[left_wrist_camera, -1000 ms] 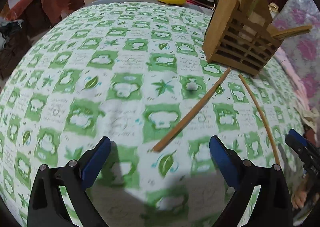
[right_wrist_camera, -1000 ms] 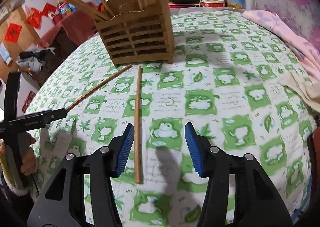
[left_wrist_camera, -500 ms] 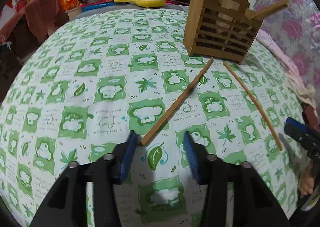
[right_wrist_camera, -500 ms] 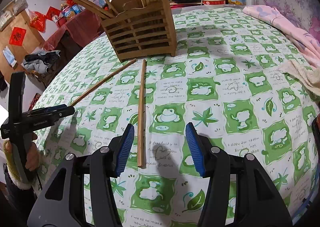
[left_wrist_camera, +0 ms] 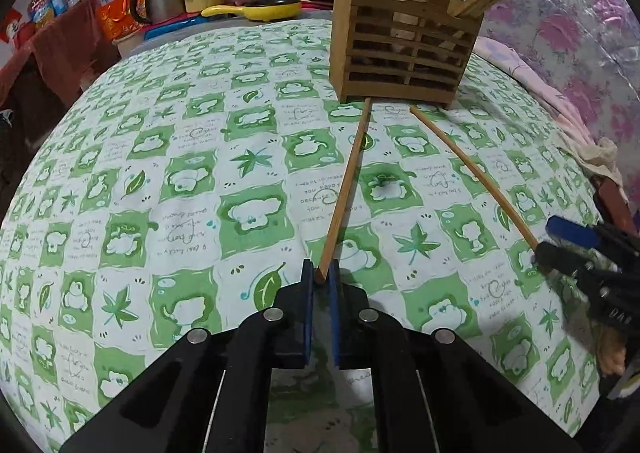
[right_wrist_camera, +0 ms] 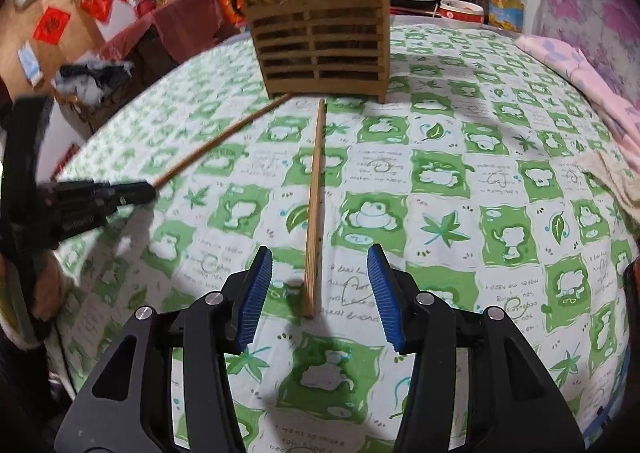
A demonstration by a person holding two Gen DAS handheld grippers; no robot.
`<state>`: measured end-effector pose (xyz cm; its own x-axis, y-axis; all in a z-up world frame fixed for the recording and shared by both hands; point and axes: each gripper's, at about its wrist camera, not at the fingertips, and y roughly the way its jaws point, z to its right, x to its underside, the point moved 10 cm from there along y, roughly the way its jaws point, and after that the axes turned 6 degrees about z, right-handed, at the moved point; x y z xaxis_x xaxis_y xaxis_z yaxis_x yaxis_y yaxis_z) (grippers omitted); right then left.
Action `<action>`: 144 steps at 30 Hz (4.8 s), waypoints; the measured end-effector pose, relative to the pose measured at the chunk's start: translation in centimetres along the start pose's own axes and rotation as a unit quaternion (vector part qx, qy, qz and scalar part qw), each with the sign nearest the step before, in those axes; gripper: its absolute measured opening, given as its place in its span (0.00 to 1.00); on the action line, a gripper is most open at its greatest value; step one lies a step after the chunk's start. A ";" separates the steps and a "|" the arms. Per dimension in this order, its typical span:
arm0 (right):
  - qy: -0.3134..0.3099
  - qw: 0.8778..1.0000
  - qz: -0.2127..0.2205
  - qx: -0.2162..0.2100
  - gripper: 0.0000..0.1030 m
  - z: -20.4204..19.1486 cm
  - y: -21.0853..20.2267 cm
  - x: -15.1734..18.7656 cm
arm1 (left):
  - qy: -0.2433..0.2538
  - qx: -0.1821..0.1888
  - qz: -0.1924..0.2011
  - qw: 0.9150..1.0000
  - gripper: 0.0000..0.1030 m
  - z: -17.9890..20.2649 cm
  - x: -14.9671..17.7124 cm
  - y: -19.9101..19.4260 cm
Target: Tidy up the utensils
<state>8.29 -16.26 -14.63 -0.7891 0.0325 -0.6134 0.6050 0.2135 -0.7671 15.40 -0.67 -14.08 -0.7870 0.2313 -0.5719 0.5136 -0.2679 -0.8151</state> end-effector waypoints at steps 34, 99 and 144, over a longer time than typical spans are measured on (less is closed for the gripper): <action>0.013 0.985 0.172 0.021 0.06 0.0 -11.2 -11.0 | 0.027 0.024 0.137 0.990 0.06 6.7 -11.9 -12.8; 0.071 0.970 0.230 0.036 0.16 2.9 -3.8 -29.2 | -0.064 0.018 0.225 0.972 0.46 3.4 -30.4 -5.8; 0.039 0.949 0.305 0.067 0.67 -0.5 -12.7 -26.5 | -0.094 -0.048 0.285 0.953 0.91 1.1 -26.2 -14.8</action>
<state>21.49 -19.30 11.47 -0.2903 0.1834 -0.9392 0.9557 0.0053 -0.2943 28.06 -3.82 13.10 -0.4136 -0.0991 -0.9050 0.8976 -0.2108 -0.3872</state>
